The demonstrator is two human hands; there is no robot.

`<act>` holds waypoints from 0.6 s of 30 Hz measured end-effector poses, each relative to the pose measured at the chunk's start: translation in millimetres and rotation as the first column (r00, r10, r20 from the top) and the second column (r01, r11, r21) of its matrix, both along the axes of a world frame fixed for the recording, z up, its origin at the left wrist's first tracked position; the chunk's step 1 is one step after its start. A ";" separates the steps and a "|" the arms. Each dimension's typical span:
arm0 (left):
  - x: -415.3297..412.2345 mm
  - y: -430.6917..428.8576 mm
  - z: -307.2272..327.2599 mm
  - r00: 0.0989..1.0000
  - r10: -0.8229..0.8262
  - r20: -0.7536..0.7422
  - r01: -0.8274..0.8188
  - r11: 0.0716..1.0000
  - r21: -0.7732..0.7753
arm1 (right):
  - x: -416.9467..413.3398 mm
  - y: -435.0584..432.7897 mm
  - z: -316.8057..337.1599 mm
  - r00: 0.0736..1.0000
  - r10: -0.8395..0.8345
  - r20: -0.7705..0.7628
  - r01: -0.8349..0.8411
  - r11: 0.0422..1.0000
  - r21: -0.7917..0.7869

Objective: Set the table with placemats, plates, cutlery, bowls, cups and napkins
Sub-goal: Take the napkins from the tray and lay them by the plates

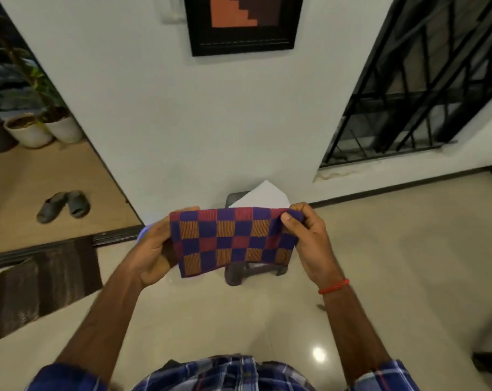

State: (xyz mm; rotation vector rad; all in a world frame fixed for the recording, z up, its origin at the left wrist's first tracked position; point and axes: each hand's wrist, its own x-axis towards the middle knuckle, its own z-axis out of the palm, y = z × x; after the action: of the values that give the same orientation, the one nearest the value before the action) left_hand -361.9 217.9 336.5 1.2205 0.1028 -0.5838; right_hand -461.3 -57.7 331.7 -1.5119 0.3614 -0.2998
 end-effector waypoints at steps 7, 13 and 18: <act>10.3 -66.6 -16.1 0.907 -0.245 -0.342 0.274 0.961 0.038 | -21.7 -10.4 -7.3 0.928 -0.325 -0.185 0.347 0.933 0.100; 15.1 -125.2 -25.9 0.845 -0.341 -0.413 0.380 0.925 0.013 | -46.5 -56.5 -6.6 0.910 -0.317 -0.268 0.400 0.839 0.369; 28.2 -187.1 -28.1 0.842 -0.383 -0.379 0.430 0.902 0.045 | -59.3 -99.3 -29.1 0.877 -0.383 -0.290 0.449 0.868 0.213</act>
State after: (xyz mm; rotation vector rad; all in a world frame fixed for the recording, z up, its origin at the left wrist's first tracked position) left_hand -333.8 30.8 308.4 1.2555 0.1958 -1.1948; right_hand -520.6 -157.0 302.6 -1.1839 0.8979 -0.3926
